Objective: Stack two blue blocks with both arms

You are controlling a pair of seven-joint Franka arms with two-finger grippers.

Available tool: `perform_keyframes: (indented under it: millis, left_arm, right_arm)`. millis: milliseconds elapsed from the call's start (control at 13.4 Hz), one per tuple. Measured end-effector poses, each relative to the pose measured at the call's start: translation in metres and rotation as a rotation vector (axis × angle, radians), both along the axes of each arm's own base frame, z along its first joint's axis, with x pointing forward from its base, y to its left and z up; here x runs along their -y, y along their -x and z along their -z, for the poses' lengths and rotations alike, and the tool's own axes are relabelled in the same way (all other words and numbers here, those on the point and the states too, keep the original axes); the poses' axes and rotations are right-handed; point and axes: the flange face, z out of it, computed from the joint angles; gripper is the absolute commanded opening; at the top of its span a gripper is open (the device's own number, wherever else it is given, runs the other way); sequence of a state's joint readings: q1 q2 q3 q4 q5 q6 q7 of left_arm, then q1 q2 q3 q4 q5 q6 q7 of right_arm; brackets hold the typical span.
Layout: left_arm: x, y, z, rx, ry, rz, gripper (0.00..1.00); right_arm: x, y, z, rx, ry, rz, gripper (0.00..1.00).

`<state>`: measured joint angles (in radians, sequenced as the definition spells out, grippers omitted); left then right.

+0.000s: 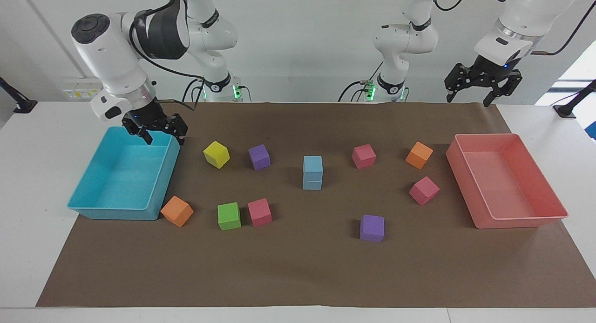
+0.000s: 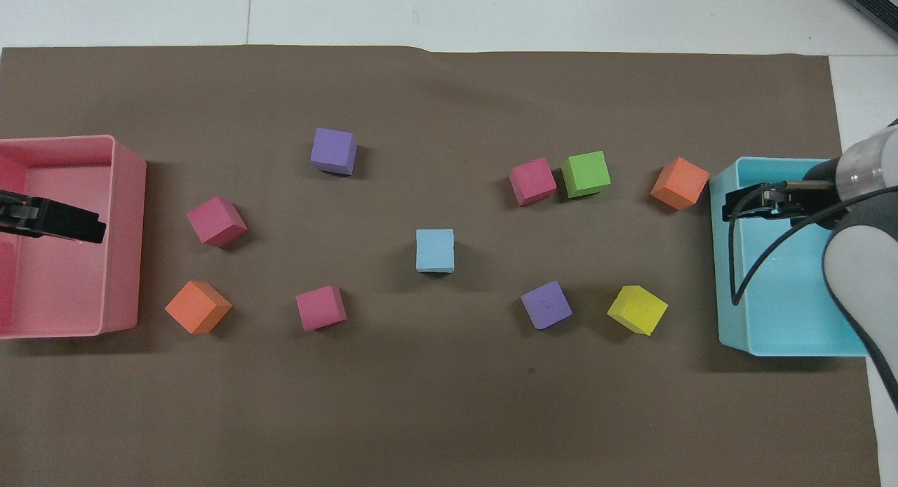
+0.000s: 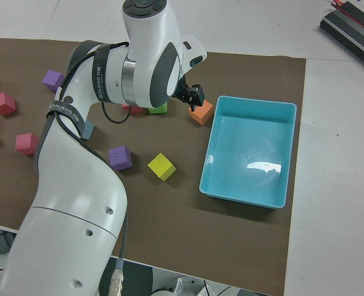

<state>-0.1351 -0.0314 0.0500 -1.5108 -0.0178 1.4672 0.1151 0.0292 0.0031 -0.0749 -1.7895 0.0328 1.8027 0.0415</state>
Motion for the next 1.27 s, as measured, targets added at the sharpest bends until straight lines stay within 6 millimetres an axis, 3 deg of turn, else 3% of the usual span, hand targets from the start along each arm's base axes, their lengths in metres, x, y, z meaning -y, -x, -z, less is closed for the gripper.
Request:
perform_keyframes:
  millis: [224, 373, 672, 1269]
  left_arm:
    - [-0.004, -0.002, 0.0, 0.01, 0.001, -0.009, 1.0]
    - [-0.006, -0.003, 0.0, 0.011, 0.001, -0.012, 1.0]
    - [-0.008, -0.003, 0.0, 0.01, 0.001, -0.016, 1.0]
    - [-0.008, -0.003, 0.0, 0.01, 0.001, -0.016, 1.0]
  right_arm:
    - [0.019, 0.011, -0.018, 0.004, 0.014, 0.027, 1.0]
    - [0.023, 0.018, -0.041, 0.008, 0.033, 0.029, 1.0]
    - [0.023, 0.028, -0.086, 0.006, 0.06, 0.02, 1.0]
    - [0.018, 0.049, -0.136, -0.01, 0.059, -0.015, 1.0]
